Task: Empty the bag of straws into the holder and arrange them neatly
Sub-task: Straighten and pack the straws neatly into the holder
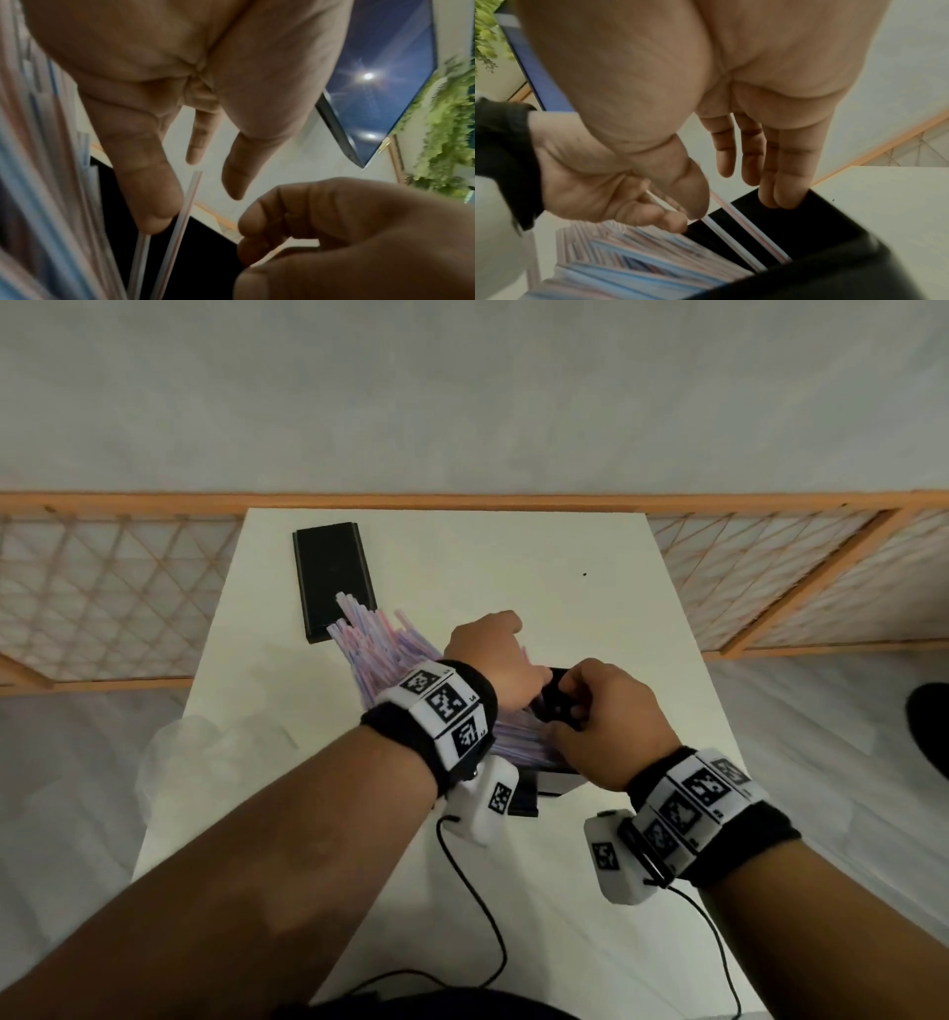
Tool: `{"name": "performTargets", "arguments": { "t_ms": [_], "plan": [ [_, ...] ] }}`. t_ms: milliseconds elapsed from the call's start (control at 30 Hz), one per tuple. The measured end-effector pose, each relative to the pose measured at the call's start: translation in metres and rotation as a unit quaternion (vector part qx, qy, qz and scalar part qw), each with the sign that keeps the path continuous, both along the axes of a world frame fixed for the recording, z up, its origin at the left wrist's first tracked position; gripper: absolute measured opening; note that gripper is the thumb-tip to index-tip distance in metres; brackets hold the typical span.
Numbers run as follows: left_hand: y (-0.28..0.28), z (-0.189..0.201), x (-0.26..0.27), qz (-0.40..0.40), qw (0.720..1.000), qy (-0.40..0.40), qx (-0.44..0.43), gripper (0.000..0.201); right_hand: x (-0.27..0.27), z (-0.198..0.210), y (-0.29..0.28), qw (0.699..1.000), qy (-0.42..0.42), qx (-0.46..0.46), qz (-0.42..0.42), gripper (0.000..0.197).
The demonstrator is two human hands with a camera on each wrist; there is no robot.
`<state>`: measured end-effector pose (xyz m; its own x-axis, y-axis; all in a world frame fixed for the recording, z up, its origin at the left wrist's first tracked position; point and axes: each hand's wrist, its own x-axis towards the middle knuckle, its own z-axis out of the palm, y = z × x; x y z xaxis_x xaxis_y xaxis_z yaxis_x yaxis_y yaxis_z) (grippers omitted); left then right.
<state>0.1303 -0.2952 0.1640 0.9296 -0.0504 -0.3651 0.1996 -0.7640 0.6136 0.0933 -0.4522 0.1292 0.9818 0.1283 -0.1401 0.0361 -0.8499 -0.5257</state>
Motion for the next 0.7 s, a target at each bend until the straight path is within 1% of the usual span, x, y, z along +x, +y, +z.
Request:
{"name": "performTargets", "arguments": {
  "t_ms": [133, 233, 367, 433, 500, 567, 633, 667, 700],
  "plan": [
    [-0.012, -0.004, 0.012, -0.012, 0.998, -0.017, 0.059, 0.035, 0.001, 0.004, -0.005, 1.000, 0.007, 0.002, 0.003, 0.029],
    [-0.015, -0.003, 0.013, -0.037, 0.993, -0.046, 0.101, 0.026, 0.002, 0.006, -0.009, 1.000, 0.005, 0.010, -0.001, 0.026],
    [-0.007, 0.003, 0.008, -0.053, 0.988, -0.081, 0.117, 0.017, 0.007, 0.009, -0.011, 1.000, -0.005, 0.003, -0.012, 0.024],
    [-0.002, 0.007, 0.005, -0.059, 0.988, -0.093, 0.110, 0.015, 0.009, 0.010, -0.010, 1.000, -0.002, 0.002, -0.015, 0.024],
    [0.004, 0.014, 0.003, -0.047, 0.991, -0.103, 0.075, 0.012, 0.012, 0.011, -0.007, 1.000, -0.008, -0.003, -0.004, 0.027],
    [0.010, 0.023, -0.002, -0.036, 0.989, -0.134, 0.041, 0.011, 0.014, 0.012, 0.000, 1.000, -0.017, -0.009, 0.020, 0.038],
    [0.019, 0.035, -0.007, -0.036, 0.984, -0.173, 0.018, 0.010, 0.016, 0.014, 0.009, 0.998, -0.026, -0.008, 0.055, 0.055],
    [0.024, 0.042, -0.011, -0.039, 0.981, -0.191, 0.007, 0.009, 0.017, 0.015, 0.015, 0.997, -0.026, -0.003, 0.068, 0.058],
    [0.029, 0.048, -0.013, -0.040, 0.978, -0.204, -0.007, 0.008, 0.019, 0.015, 0.021, 0.997, -0.025, 0.004, 0.079, 0.053]
  ]
}}
